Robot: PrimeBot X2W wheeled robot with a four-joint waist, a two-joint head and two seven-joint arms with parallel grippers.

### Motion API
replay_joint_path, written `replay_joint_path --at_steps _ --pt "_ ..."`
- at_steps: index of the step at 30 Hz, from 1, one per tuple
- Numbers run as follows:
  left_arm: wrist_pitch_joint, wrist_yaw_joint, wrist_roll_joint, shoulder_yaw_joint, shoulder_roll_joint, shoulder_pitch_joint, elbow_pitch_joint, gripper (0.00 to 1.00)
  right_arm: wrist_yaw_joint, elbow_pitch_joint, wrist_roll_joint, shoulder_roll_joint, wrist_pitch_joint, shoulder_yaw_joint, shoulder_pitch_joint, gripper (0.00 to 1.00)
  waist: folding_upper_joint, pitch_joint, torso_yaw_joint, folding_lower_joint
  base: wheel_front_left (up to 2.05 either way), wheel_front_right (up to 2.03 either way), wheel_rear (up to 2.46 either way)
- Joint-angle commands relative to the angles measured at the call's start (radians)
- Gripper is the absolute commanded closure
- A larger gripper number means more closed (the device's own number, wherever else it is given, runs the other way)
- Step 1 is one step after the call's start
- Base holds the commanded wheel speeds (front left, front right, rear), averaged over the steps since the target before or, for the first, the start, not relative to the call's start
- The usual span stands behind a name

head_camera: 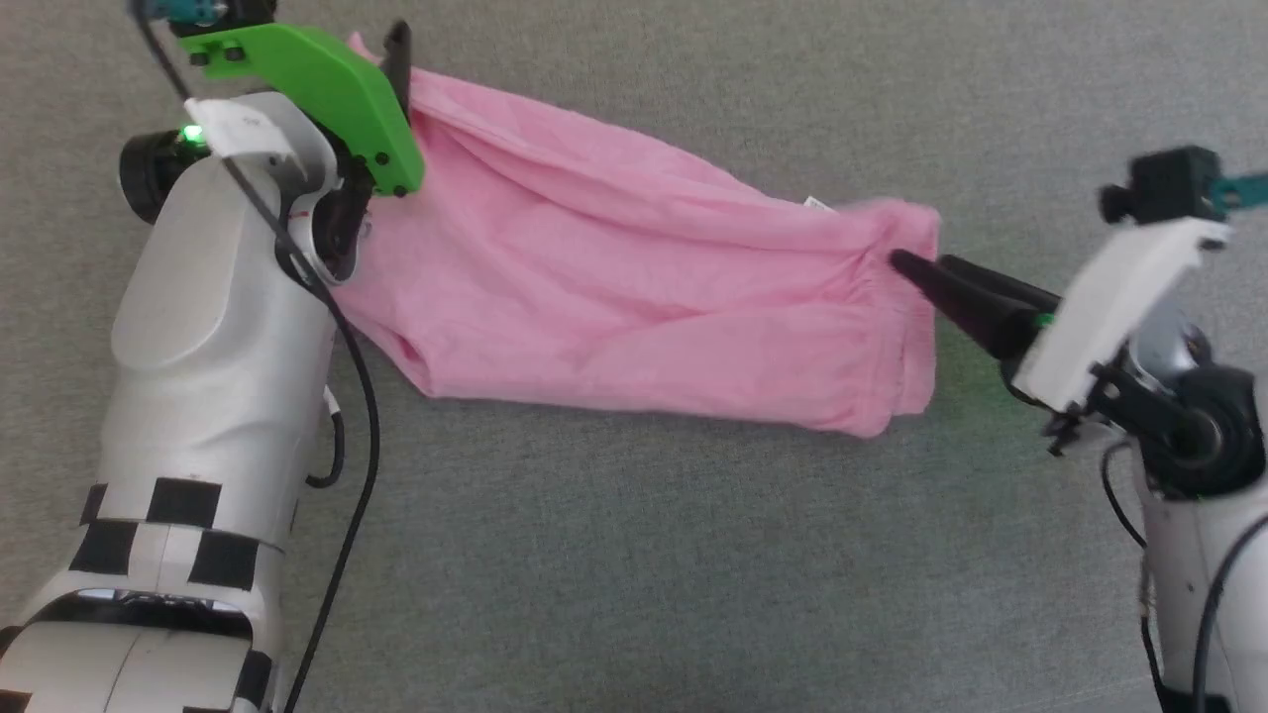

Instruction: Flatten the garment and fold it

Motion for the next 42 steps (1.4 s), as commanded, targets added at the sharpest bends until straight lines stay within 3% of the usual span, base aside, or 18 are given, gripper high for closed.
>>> replay_joint_path --at_steps 1,8,13,17,18,23,33,38,39,42 --pt "-0.038 -0.002 0.005 0.001 0.009 0.005 -0.002 0.0 -0.002 -0.014 -0.012 -0.006 -0.04 -0.013 0.036 0.0 -0.0001 -0.052 0.028 -0.0001 0.0 0.0 0.0" --pt "-0.311 -0.027 0.089 -0.038 0.064 0.158 -0.073 0.0 -0.002 -0.113 -0.186 0.031 -0.267 -0.076 0.222 0.0 -0.0001 -0.175 0.069 -0.0001 0.0 0.0 0.0" --pt "-0.466 -0.007 0.137 -0.059 0.09 0.34 -0.18 0.0 -0.002 -0.2 -0.402 0.054 -0.323 -0.081 0.384 0.0 -0.0001 -0.249 0.103 -0.0001 0.0 0.0 0.0" --pt "-0.501 0.043 0.16 -0.042 0.103 0.511 -0.319 0.0 -0.002 -0.25 -0.522 0.084 -0.278 -0.064 0.471 0.0 -0.0001 -0.289 0.122 -0.0001 0.0 0.0 0.0" --pt "-0.506 0.075 0.168 -0.023 0.11 0.633 -0.423 0.0 -0.002 -0.253 -0.588 0.098 -0.22 -0.051 0.485 0.0 -0.0001 -0.302 0.134 -0.0001 0.0 0.0 0.0" --pt "-0.507 0.114 0.153 0.006 0.103 0.779 -0.539 0.0 -0.002 -0.191 -0.66 0.108 -0.129 -0.025 0.407 0.0 -0.0001 -0.301 0.152 -0.0001 0.0 0.0 0.0" --pt "-0.495 0.124 0.14 -0.008 0.087 0.815 -0.622 0.0 -0.002 0.067 -0.755 0.079 -0.017 -0.034 0.209 0.0 -0.0001 -0.25 0.199 -0.0001 0.0 0.0 0.0" --pt "-0.492 0.117 0.139 -0.018 0.087 0.801 -0.616 0.0 -0.002 0.152 -0.734 0.068 0.005 -0.005 0.192 0.0 -0.0001 -0.233 0.209 -0.0001 0.0 0.0 0.0" --pt "-0.487 0.112 0.135 -0.022 0.089 0.794 -0.605 0.0 -0.002 0.178 -0.71 0.065 0.008 0.017 0.191 1.0 -0.0001 -0.231 0.207 -0.0001 0.0 0.0 0.0" --pt "-0.471 0.105 0.129 -0.027 0.093 0.785 -0.591 0.0 -0.002 0.182 -0.691 0.056 -0.003 0.038 0.186 1.0 -0.0001 -0.232 0.197 -0.0001 0.0 0.0 0.0"
